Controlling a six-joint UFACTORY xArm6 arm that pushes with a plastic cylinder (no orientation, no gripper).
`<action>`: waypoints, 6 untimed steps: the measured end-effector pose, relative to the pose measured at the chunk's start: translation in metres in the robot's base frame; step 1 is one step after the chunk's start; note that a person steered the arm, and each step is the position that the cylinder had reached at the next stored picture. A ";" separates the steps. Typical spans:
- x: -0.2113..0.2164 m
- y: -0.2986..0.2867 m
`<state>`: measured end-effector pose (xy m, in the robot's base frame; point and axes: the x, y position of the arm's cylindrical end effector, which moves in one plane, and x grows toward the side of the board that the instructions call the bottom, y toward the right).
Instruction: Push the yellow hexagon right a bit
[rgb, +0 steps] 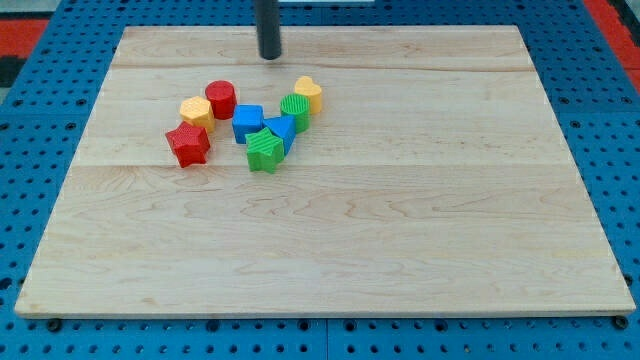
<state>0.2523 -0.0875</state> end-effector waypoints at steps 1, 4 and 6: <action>0.024 -0.009; 0.078 -0.086; 0.122 -0.086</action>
